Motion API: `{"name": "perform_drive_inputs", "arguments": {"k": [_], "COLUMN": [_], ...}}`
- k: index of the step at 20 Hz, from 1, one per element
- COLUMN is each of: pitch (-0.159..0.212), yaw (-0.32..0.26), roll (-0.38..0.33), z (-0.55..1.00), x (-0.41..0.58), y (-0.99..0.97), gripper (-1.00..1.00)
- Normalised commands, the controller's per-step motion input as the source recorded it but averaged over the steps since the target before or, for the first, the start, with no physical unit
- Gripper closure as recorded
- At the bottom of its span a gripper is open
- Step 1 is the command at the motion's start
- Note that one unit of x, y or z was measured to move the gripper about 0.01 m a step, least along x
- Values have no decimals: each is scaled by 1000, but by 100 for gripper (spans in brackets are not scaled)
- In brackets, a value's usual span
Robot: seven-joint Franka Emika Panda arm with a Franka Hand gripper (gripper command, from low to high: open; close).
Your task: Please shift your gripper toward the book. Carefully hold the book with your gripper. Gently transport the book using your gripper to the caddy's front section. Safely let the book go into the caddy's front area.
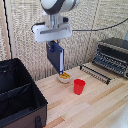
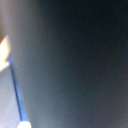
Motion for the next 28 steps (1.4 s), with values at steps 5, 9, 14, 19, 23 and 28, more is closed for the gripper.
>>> {"name": "perform_drive_inputs", "arguments": {"k": [5,9,14,19,23,28], "pitch": [-8,-6,0,0,-2,-10], "yaw": [-201,-186,-144,-162,-177,-197], "roll": [-18,-10,-14,-2,-2,0], "z": [496,399,387,399,439,386], "x": [-63,-19,-145,-86,-41,-5], "y": [483,578,597,554,559,567], "gripper": [100,100,100,100,100,100]}}
